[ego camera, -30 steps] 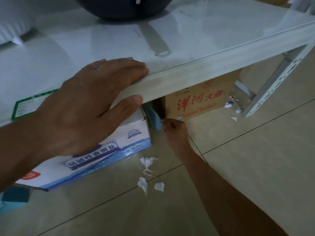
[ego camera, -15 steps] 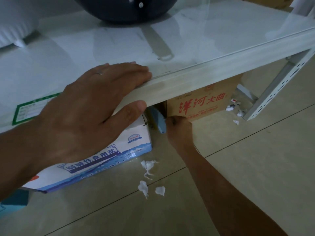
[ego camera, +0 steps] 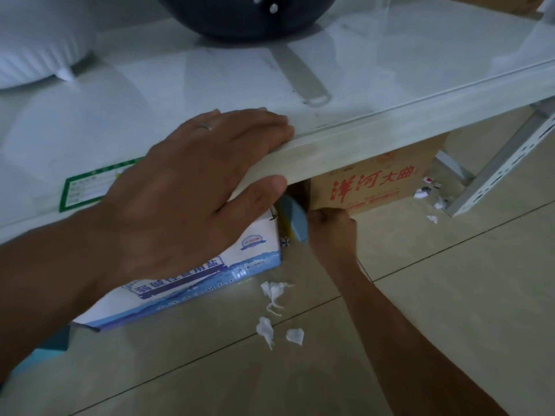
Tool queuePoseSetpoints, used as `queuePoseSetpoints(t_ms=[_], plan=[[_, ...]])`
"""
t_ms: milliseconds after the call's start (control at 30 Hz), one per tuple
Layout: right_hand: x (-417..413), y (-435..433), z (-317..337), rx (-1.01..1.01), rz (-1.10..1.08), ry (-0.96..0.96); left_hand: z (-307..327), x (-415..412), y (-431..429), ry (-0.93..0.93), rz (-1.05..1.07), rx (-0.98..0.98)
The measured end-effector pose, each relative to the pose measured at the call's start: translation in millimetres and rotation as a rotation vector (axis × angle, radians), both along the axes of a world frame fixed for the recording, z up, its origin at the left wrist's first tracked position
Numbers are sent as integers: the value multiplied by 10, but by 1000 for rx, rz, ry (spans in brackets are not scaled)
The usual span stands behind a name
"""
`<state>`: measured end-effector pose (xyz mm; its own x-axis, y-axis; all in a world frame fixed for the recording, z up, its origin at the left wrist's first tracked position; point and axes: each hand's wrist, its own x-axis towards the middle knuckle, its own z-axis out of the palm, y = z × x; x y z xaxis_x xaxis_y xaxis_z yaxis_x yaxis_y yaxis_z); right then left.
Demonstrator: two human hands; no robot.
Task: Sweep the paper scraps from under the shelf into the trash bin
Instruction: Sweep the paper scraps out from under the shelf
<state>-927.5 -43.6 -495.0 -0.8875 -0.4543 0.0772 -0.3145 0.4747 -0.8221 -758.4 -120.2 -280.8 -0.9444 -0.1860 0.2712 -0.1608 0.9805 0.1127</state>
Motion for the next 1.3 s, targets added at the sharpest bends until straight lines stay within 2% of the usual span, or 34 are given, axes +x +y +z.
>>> queuePoseSetpoints(t_ms=[67, 133, 233, 333, 500, 567, 667, 767, 867, 1000, 1133, 1300], plan=[[35, 106, 12, -112, -16, 29, -1, -12, -5, 7, -8, -3], [28, -44, -31, -117, 36, 4, -3, -7, -12, 12, -15, 8], [-34, -454, -174, -76, 74, -67, 4, 7, 0, 14, -14, 30], [-93, -727, -281, -24, 34, -57, 17, 4, -4, 6, -17, 21], [-100, -810, -383, 104, -6, -84, 2, 2, -18, -1, -11, -9], [-62, -691, -346, 164, 29, -66, -4, -1, -30, 0, -11, -14], [-6, -274, -191, 226, 76, 76, -10, -1, -30, -8, -3, -11], [36, 102, -35, 114, 71, 172, -11, -4, -34, -1, -6, -5], [-59, 41, -41, 9, 61, 160, -22, -9, -37, 16, -15, -6], [-91, -84, -138, 139, 166, 88, -16, 5, -31, 7, -15, 21], [156, 487, -33, 289, 267, 140, -18, -8, -46, -9, -21, -13], [442, 1076, -11, 252, 294, 217, -13, -5, -42, -11, -22, -22]])
